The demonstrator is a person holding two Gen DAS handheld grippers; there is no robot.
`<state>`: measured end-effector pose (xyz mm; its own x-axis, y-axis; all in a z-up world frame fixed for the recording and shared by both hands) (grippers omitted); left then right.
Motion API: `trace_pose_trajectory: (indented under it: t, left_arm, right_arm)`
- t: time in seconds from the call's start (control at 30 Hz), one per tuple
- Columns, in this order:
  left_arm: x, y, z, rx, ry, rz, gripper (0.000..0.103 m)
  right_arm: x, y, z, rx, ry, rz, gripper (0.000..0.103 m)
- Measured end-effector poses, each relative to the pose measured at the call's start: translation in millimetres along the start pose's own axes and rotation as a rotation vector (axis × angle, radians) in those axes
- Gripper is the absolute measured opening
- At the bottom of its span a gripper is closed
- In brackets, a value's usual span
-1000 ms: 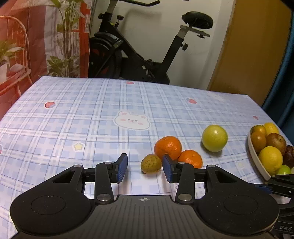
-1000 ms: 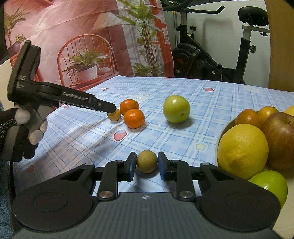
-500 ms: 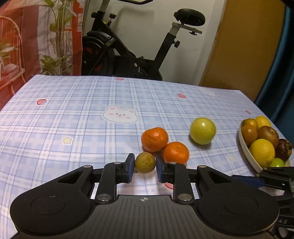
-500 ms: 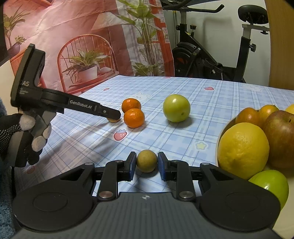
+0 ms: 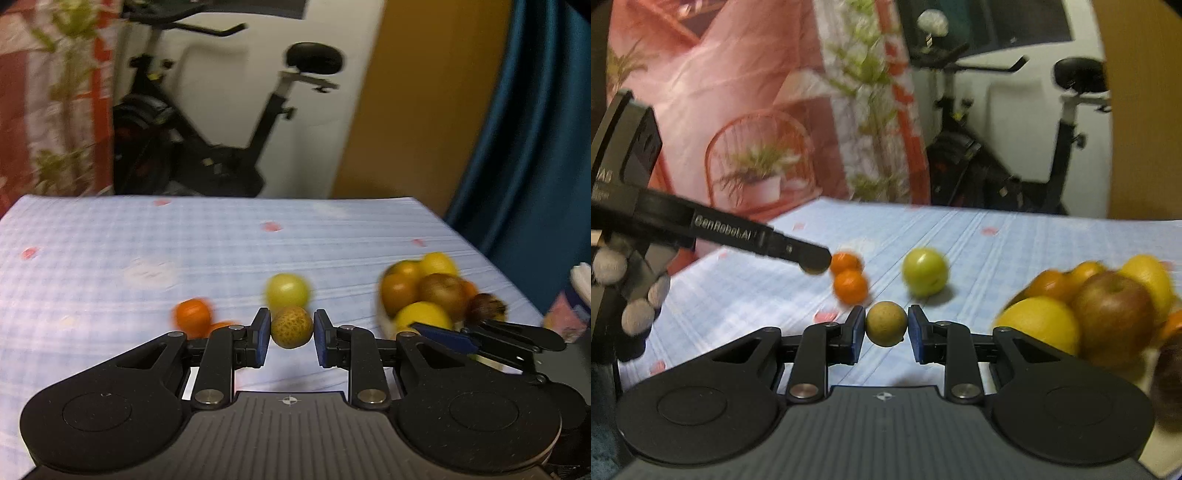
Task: Organize fruits
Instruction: 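Carry the brown fruit onto the plate with both grippers and release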
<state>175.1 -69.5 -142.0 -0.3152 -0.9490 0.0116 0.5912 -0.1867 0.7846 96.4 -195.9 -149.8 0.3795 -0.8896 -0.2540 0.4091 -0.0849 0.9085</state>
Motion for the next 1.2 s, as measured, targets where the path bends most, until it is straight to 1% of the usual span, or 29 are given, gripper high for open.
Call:
trace_pose_trajectory:
  t: [0.1,0.3,0.4,0.53,0.63,0.73,0.87,1.2]
  left_arm:
    - [30.0,7.1,-1.3,0.010,-0.054,-0.036,0.027]
    - [98.3,10.1,-5.2,0.026,-0.160,-0.141,0.027]
    - [129.3,4.0,-10.9,0.015,-0.187,-0.202,0.027]
    - [150.1,-3.9,-22.0,-0.015,-0.201,-0.242,0.027]
    - [157.9,-8.1,-26.6,-0.028,-0.206,-0.250,0.027]
    - [157.3,-9.6,-28.5,-0.035,-0.210,-0.264,0.027]
    - [158.1,-12.1,-32.8,-0.043,-0.205,-0.277,0.027]
    - [156.8,-9.5,-33.6,-0.050,-0.196,-0.272,0.027]
  right_arm:
    - [12.1,6.6,21.4,0.051,-0.065,-0.029,0.028]
    - [35.0,4.7,60.1,0.076,-0.197,-0.067,0.028]
    - [46.7,2.7,70.8,0.083,-0.274,-0.079,0.028]
    - [52.4,-1.0,74.9,0.072,-0.353,-0.063,0.028]
    - [54.2,-6.7,75.5,0.052,-0.400,-0.051,0.028]
    - [57.9,-9.9,77.5,0.052,-0.429,-0.065,0.028]
    - [61.4,-13.0,79.4,0.057,-0.432,-0.081,0.028]
    - [61.5,-13.2,79.0,0.057,-0.431,-0.082,0.028]
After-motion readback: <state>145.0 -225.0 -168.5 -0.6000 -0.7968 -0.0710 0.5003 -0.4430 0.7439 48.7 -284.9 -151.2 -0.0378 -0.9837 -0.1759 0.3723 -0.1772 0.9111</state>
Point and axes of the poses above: each gripper's, at about its wrist camera, not at the fingertips, and z roughly against the way its jaws point, x to its right, y to its top, the point moved 5 cm from there along -z, roughly the way its jaws point, and after that the axes turned 15 degrees about y, right-handed, at the moved point
